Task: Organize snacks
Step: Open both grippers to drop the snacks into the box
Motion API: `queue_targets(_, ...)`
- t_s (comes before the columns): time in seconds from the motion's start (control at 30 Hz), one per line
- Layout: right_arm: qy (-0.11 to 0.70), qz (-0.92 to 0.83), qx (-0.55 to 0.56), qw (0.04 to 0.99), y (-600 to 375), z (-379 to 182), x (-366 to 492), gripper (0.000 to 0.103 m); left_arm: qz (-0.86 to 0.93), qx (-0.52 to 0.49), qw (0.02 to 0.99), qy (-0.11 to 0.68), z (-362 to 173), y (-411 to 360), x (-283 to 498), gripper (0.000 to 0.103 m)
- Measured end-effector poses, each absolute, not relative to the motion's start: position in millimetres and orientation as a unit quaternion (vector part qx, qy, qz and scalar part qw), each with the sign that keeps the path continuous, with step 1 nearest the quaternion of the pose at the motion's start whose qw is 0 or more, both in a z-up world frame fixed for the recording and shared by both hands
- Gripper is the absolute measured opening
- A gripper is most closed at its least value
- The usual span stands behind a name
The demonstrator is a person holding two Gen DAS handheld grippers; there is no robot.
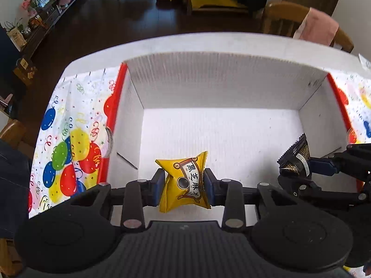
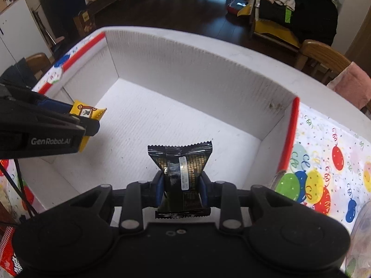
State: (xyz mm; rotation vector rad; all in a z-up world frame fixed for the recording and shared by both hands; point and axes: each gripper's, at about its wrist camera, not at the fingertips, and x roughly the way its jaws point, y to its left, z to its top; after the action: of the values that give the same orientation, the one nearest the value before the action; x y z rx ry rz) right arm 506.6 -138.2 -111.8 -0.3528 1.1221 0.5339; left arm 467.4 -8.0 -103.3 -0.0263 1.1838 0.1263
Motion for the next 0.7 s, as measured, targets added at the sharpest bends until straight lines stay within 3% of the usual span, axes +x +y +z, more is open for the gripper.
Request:
queue_targets(0.3, 0.536, 0.255, -0.173, 0.786, -139, -120, 515, 0.028, 0.069, 0.02, 0.821, 0.566, -108, -13, 473, 0.037)
queue_targets(0.47, 0.53, 0.262, -0.173, 0.787, -141, -118, 515, 0.03, 0.078, 0.02, 0.825, 0.559, -105, -13, 470, 0.052)
queue_targets(0.7, 0.511, 0.282, -0.159, 0.796, -149, -104, 510, 0.033, 0.081, 0.005, 0.838, 0.54, -93, -16, 456, 0.059)
